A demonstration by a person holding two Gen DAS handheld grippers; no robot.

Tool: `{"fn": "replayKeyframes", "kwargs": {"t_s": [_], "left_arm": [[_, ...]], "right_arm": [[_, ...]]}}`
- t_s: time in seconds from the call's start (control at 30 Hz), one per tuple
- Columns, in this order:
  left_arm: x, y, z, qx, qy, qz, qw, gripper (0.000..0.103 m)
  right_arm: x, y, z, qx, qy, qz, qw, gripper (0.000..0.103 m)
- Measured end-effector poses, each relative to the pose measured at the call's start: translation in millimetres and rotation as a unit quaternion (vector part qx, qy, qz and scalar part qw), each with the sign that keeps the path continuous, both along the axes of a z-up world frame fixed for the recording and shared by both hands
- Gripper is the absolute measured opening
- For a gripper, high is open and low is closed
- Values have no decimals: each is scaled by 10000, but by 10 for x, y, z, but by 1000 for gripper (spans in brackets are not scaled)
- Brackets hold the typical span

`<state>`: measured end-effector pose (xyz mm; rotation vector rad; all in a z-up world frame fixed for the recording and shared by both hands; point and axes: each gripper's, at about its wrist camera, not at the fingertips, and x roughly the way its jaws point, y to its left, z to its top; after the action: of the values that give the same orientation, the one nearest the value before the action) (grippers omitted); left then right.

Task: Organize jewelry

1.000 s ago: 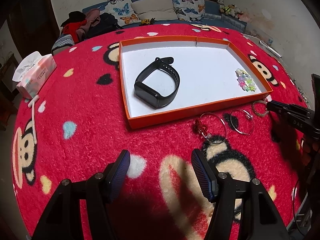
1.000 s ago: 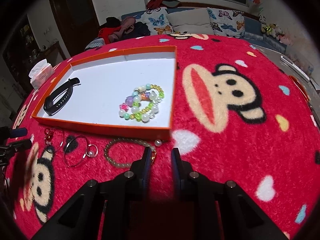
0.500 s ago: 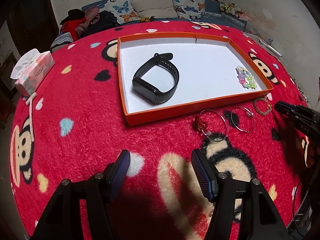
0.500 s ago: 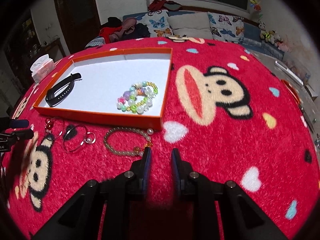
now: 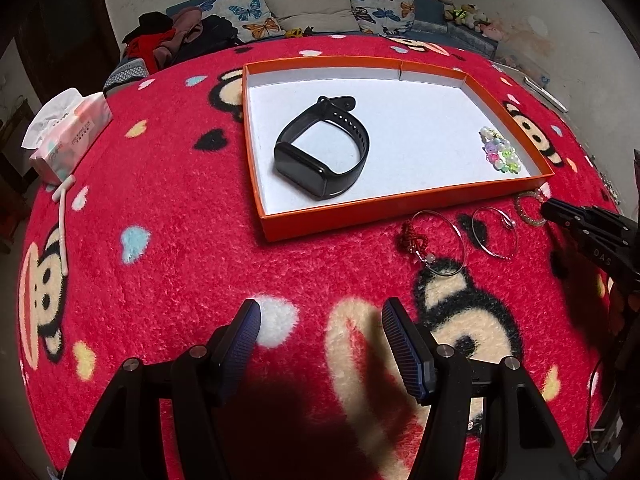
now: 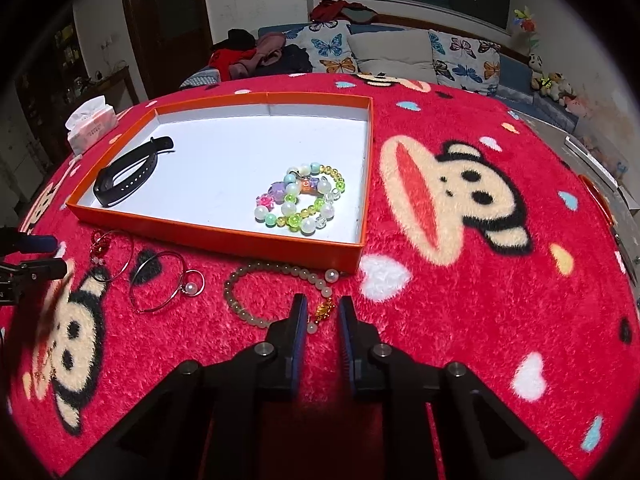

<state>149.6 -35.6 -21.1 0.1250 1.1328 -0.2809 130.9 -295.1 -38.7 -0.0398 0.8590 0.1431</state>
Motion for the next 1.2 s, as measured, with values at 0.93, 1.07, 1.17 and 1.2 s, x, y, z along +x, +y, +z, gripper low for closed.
{"fn": "replayKeyframes", "kwargs": {"t_s": [0.93,1.07,1.17,1.2], "left_arm": [[-86,-142,72,-156,-110,-233,9995,68],[-123,-172,114,-175,-175,-298,9992,68],[-145,-229,134,-197,-206,-399,9988,68],[-150,-254,135,-217,-207,-449,9985,68]], "right_arm": [[-116,56,4,45,-35,167,9998,7],[-202,3,26,161,-22,138,9998,6],[-286,-40,59,228,-25,113,9997,6],[-305,-51,65,237,-29,109,9997,6]]}}
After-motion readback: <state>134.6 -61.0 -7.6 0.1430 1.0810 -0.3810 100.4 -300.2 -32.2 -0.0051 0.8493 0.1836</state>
